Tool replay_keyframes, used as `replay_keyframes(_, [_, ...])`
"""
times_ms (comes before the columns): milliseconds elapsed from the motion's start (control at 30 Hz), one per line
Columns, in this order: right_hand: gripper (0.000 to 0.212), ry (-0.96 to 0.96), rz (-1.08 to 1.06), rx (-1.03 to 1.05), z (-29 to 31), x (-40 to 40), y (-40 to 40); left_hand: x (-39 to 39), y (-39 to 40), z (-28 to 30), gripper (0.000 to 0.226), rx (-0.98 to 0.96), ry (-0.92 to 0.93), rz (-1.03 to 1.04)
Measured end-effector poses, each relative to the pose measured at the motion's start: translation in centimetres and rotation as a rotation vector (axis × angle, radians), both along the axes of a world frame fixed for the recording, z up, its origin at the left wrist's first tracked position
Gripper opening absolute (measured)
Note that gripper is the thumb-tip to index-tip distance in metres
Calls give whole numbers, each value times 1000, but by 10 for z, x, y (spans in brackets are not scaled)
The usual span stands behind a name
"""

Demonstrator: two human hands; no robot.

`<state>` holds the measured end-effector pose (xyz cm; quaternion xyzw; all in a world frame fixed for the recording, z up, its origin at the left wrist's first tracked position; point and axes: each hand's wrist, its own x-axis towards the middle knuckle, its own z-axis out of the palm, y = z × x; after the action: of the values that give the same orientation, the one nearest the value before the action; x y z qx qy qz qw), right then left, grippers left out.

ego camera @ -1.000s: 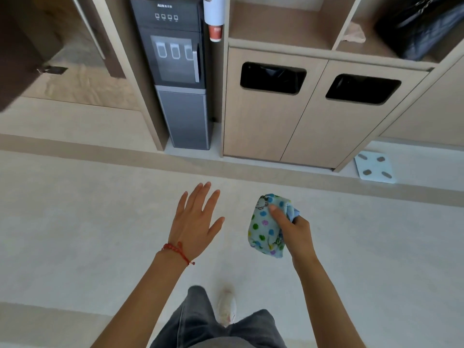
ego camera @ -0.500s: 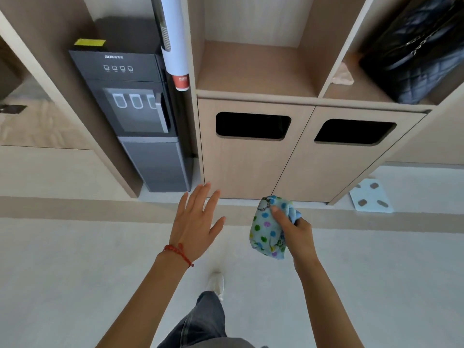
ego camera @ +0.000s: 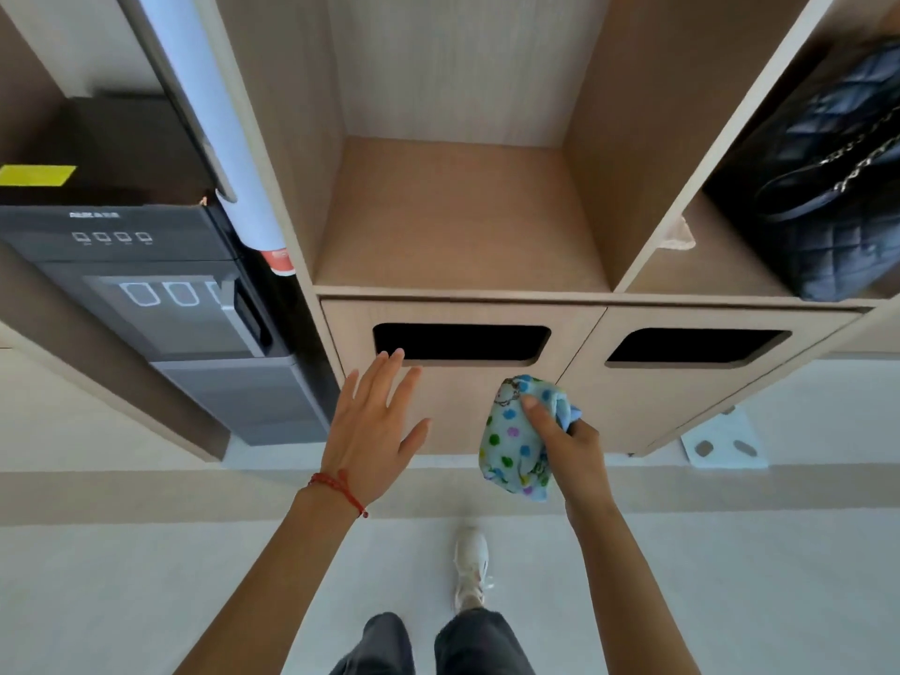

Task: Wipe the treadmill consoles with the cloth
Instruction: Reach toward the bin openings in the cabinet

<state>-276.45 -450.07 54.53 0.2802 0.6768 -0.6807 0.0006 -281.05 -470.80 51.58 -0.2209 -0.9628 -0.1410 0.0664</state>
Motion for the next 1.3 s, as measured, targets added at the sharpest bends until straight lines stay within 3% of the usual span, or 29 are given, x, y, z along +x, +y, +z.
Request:
replay_keyframes(133, [11, 8, 44, -1, -2, -65, 28, -55, 26, -4, 55, -3, 23, 44])
replay_keyframes(433, [13, 18, 140, 30, 9, -191, 75, -152, 70, 0, 57, -7, -37, 121])
replay_keyframes(700, [25, -58, 120, 190, -7, -274, 77, -223, 74, -5, 58, -42, -72, 104])
replay_keyframes(967, [38, -120, 96, 421, -19, -326, 59, -276, 63, -20, 58, -72, -117, 85])
replay_keyframes(1300, [50, -149, 109, 737, -18, -335, 51, -284, 59, -34, 56, -90, -79, 79])
